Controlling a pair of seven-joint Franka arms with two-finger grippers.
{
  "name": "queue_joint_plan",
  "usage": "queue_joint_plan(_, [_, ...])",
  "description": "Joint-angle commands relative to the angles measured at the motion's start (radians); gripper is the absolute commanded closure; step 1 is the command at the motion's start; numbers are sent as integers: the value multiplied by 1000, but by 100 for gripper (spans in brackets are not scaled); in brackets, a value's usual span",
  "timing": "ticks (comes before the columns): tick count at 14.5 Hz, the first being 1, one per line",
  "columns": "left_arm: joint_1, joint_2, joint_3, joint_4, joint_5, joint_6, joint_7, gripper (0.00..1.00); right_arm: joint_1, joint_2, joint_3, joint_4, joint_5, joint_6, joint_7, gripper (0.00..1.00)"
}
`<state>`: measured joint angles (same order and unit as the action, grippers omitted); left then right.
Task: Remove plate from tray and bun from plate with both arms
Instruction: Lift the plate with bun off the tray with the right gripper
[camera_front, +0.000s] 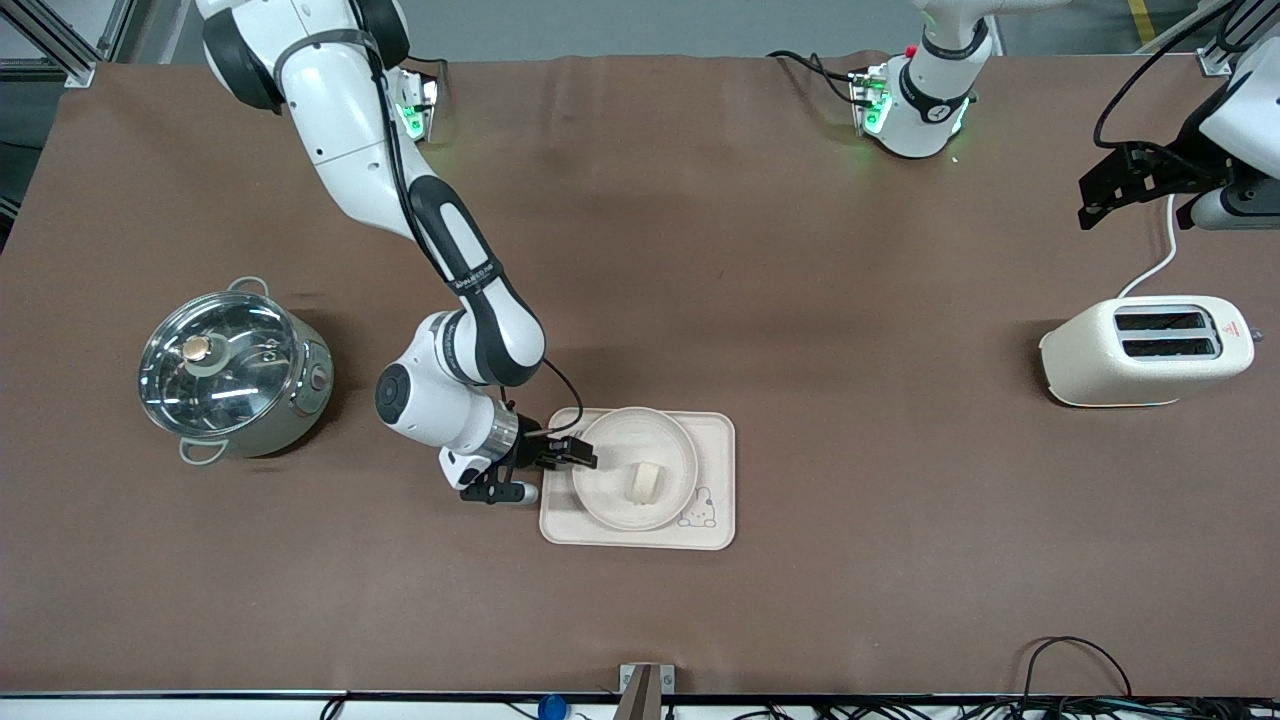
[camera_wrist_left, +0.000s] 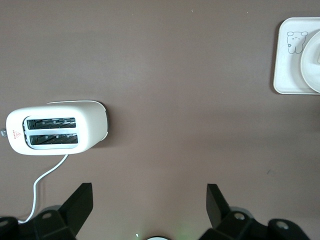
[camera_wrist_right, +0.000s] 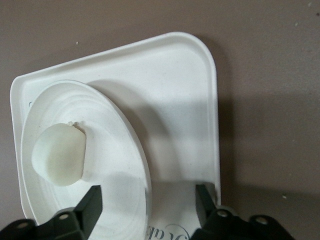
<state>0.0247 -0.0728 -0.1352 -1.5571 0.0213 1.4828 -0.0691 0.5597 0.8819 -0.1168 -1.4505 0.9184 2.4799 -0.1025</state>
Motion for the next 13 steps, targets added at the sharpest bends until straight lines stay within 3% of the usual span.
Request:
queue_joint_plan(1, [-6, 1, 5, 15, 22, -9, 12, 0, 2, 19, 0, 24, 17, 13, 7, 97])
queue_joint_plan(7, [-5, 1, 5, 15, 22, -10, 20, 0, 2, -15, 19, 9, 14, 43, -32, 100])
queue_joint_plan(9, [-6, 2, 5, 14, 22, -10, 20, 0, -1, -102, 45, -81, 20, 43, -63, 100])
queue_joint_plan(13, [-5, 5, 5, 14, 22, -10, 18, 0, 18, -328, 63, -393, 20, 53, -167, 100])
